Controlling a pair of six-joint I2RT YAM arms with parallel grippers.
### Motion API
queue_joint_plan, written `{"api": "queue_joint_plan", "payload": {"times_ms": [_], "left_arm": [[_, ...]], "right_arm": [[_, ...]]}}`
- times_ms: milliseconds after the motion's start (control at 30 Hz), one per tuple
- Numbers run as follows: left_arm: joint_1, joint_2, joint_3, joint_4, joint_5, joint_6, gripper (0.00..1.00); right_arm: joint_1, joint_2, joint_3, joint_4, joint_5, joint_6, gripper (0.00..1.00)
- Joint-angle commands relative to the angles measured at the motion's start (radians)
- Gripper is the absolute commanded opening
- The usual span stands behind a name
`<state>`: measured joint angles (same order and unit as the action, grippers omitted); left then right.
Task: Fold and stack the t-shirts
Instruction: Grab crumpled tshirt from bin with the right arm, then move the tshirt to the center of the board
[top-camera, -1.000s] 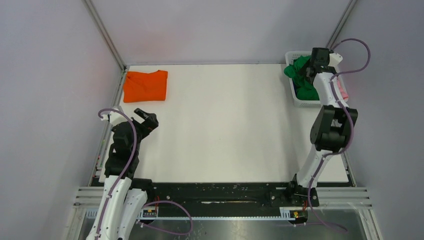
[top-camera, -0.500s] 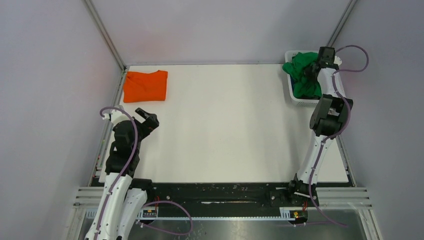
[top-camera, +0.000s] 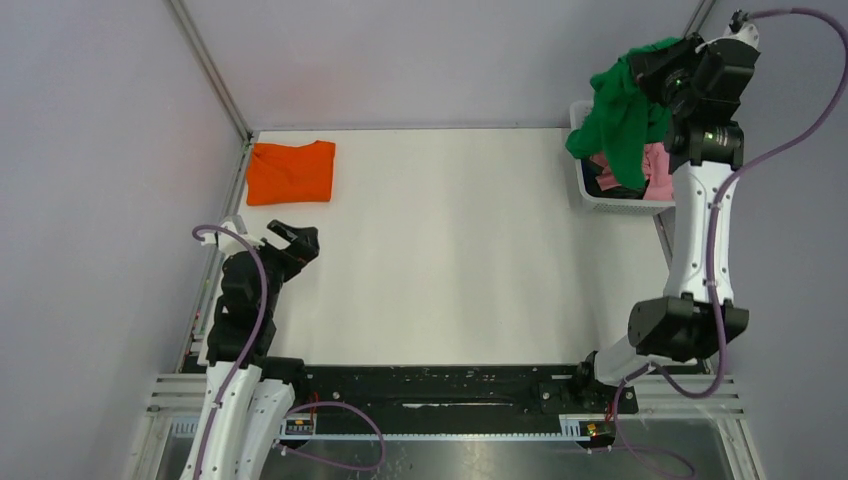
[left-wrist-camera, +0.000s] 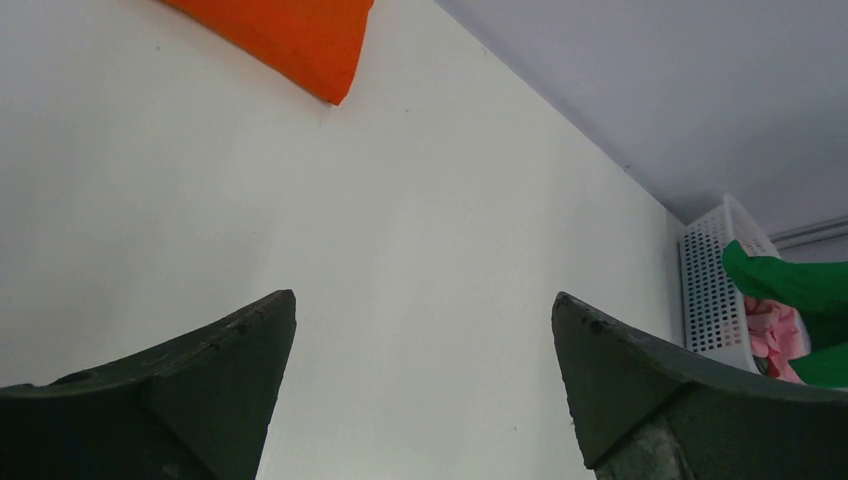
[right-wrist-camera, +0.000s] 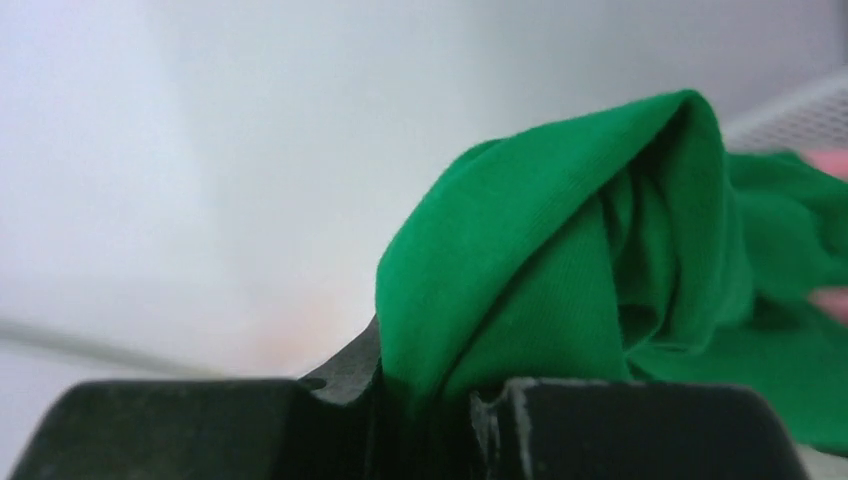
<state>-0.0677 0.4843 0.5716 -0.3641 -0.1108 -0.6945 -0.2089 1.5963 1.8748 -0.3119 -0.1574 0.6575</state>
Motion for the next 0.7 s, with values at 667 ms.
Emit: {"api": "queue_joint_plan", "payload": {"times_ms": [667], "left_arm": [[0.003,-0.057,0.047,-0.150,0.106,-0.110,0.99]], "right_arm": [[0.565,-0.141,0.124,-0.327,-0.370,-0.168,0.17]]}}
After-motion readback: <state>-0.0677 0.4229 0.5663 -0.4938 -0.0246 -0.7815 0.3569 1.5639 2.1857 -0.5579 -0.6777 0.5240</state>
